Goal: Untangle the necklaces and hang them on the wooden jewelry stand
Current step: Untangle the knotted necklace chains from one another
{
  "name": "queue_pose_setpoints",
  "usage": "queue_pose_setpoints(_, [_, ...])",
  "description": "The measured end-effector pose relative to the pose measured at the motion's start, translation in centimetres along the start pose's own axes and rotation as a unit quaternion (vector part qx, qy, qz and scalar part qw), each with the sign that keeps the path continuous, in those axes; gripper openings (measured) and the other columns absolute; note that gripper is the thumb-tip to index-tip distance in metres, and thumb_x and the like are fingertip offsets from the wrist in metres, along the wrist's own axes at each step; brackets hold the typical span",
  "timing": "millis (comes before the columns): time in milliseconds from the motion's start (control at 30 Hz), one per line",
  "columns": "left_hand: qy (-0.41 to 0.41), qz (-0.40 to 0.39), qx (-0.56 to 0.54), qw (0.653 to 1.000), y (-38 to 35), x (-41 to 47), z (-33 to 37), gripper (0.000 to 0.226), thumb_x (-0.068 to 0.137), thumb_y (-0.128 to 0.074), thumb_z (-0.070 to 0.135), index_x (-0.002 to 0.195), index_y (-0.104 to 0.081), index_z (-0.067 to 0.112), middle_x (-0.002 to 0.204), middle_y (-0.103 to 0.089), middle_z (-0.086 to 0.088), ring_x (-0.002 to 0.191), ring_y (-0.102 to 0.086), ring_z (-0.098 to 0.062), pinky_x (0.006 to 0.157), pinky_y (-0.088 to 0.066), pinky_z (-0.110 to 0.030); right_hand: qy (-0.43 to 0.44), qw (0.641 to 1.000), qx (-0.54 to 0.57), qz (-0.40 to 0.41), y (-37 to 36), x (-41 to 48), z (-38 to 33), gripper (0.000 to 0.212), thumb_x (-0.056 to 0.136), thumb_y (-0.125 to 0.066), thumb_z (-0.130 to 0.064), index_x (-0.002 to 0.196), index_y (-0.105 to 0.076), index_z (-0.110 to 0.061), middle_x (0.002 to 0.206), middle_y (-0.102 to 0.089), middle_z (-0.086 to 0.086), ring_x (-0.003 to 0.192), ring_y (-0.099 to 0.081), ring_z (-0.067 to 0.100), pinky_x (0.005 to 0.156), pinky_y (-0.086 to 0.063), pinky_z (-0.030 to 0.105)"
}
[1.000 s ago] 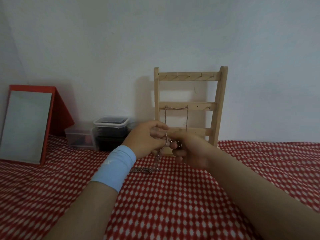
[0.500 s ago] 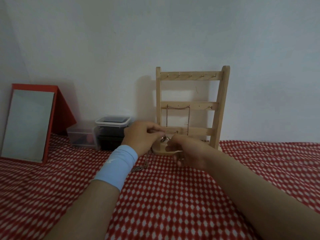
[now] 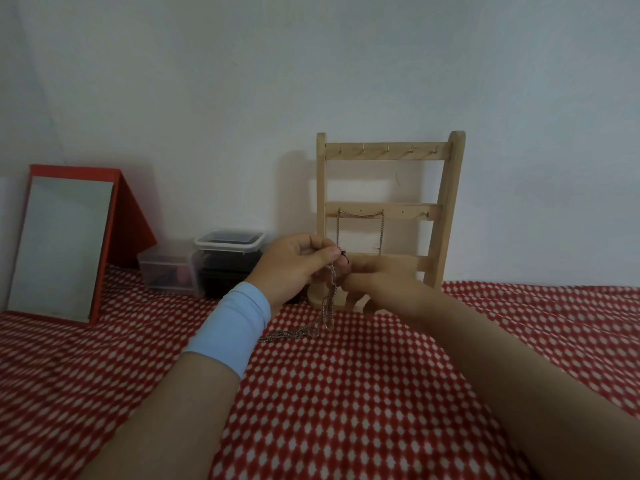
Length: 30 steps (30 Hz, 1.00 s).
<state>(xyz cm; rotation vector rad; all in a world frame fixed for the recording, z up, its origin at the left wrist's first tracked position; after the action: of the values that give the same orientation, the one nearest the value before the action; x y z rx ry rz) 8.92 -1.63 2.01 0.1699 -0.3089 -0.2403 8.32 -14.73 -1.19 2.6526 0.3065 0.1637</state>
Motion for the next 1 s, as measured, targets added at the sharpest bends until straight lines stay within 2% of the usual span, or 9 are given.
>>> queue_pose_setpoints(167, [-0.008, 0.040, -0.027, 0.999, 0.7, 0.0, 0.3, 0.004, 0.088, -0.070, 0.013, 0.090, -0.072, 0.014, 0.090, -0.077, -0.003, 0.086, -0.073, -0.014, 0.077, -0.058, -0.028, 0.034, 0.999, 0.028, -0.004, -0.1, -0.2, -0.4, 0.012, 0.095, -0.069, -0.022, 0.101, -0.078, -0.015, 0.098, -0.079, -0.002, 0.074, -0.072, 0.009, 0.065, -0.055, 0.020])
queue_pose_setpoints(300, [-0.015, 0.054, -0.005, 0.998, 0.9, 0.0, 0.3, 0.007, 0.081, -0.077, 0.017, 0.087, -0.076, 0.019, 0.090, -0.078, 0.001, 0.092, -0.072, -0.012, 0.079, -0.055, -0.022, 0.020, 0.998, 0.050, -0.027, -0.4, -0.2, -0.3, 0.027, 0.093, -0.069, -0.041, 0.109, -0.077, -0.022, 0.101, -0.079, -0.004, 0.084, -0.074, 0.013, 0.075, -0.058, 0.026])
queue_pose_setpoints(433, [-0.023, 0.030, 0.037, 0.999, 0.4, 0.0, 0.6, 0.009, 0.078, -0.080, 0.019, 0.084, -0.078, 0.025, 0.088, -0.077, 0.007, 0.089, -0.071, -0.004, 0.080, -0.053, -0.017, 0.034, 0.998, 0.057, 0.014, -0.1, 0.0, -0.1, 0.016, 0.090, -0.075, -0.025, 0.101, -0.079, -0.016, 0.091, -0.080, -0.002, 0.071, -0.073, 0.012, 0.063, -0.058, 0.022])
queue_pose_setpoints(567, [-0.020, 0.022, 0.071, 0.997, 0.5, 0.2, 0.0, 0.009, 0.089, -0.067, 0.023, 0.094, -0.075, 0.025, 0.093, -0.075, 0.007, 0.090, -0.068, -0.004, 0.079, -0.052, -0.015, 0.025, 0.994, 0.104, 0.013, 0.5, 0.3, 0.6, 0.018, 0.089, -0.076, -0.021, 0.104, -0.079, -0.011, 0.099, -0.079, 0.007, 0.074, -0.071, 0.019, 0.066, -0.058, 0.030])
queue_pose_setpoints(633, [0.028, 0.011, 0.043, 0.999, 0.5, 0.5, -1.6, 0.014, 0.097, -0.056, 0.019, 0.101, -0.069, 0.021, 0.105, -0.072, -0.002, 0.096, -0.068, -0.013, 0.086, -0.054, -0.025, 0.017, 0.991, 0.133, 0.010, 0.7, 0.5, 1.0, 0.025, 0.088, -0.078, -0.021, 0.107, -0.078, -0.005, 0.105, -0.077, 0.015, 0.073, -0.069, 0.020, 0.067, -0.058, 0.033])
queue_pose_setpoints(700, [0.091, -0.046, -0.008, 0.995, -0.5, 0.2, -3.2, 0.018, 0.098, -0.053, 0.013, 0.111, -0.066, 0.015, 0.113, -0.070, -0.011, 0.104, -0.068, -0.024, 0.095, -0.054, -0.039, 0.012, 0.987, 0.161, 0.010, 0.8, 0.5, 1.3, 0.027, 0.088, -0.077, -0.020, 0.108, -0.077, -0.003, 0.104, -0.077, 0.016, 0.068, -0.067, 0.018, 0.067, -0.056, 0.034])
queue_pose_setpoints(800, [0.104, -0.092, 0.040, 0.989, -1.0, -0.2, -4.1, 0.017, 0.090, -0.068, 0.018, 0.106, -0.073, 0.019, 0.105, -0.075, -0.006, 0.101, -0.070, -0.021, 0.096, -0.053, -0.038, 0.001, 0.983, 0.181, 0.007, 0.8, 0.5, 1.7, 0.022, 0.090, -0.075, -0.021, 0.106, -0.077, -0.005, 0.096, -0.078, 0.011, 0.065, -0.065, 0.016, 0.065, -0.054, 0.033])
queue_pose_setpoints(900, [0.091, -0.065, 0.101, 0.989, -0.2, -0.1, -3.9, 0.015, 0.081, -0.077, 0.021, 0.096, -0.078, 0.023, 0.096, -0.077, 0.003, 0.096, -0.071, -0.014, 0.099, -0.051, -0.038, 0.001, 0.985, 0.172, 0.010, 1.0, 0.4, 1.8, 0.019, 0.092, -0.073, -0.020, 0.104, -0.078, -0.007, 0.098, -0.078, 0.010, 0.064, -0.064, 0.016, 0.065, -0.054, 0.033])
queue_pose_setpoints(1000, [0.091, -0.057, 0.111, 0.988, 0.2, 0.0, -3.8, 0.009, 0.083, -0.076, 0.016, 0.088, -0.077, 0.024, 0.091, -0.076, 0.000, 0.089, -0.071, -0.015, 0.091, -0.056, -0.036, 0.008, 0.987, 0.160, 0.000, 0.7, 0.4, 1.8, 0.019, 0.092, -0.072, -0.018, 0.107, -0.077, -0.006, 0.106, -0.077, 0.013, 0.063, -0.065, 0.016, 0.060, -0.054, 0.029])
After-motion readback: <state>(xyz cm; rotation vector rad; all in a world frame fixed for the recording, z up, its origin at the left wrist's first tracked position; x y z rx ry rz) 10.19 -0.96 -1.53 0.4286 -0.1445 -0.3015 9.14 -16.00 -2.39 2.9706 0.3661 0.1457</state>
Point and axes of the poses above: each hand's wrist, its own x-axis towards the middle knuckle, its own y-axis out of the back of the hand, z = x × y, the point moved 9 cm from there along x, towards the middle knuckle
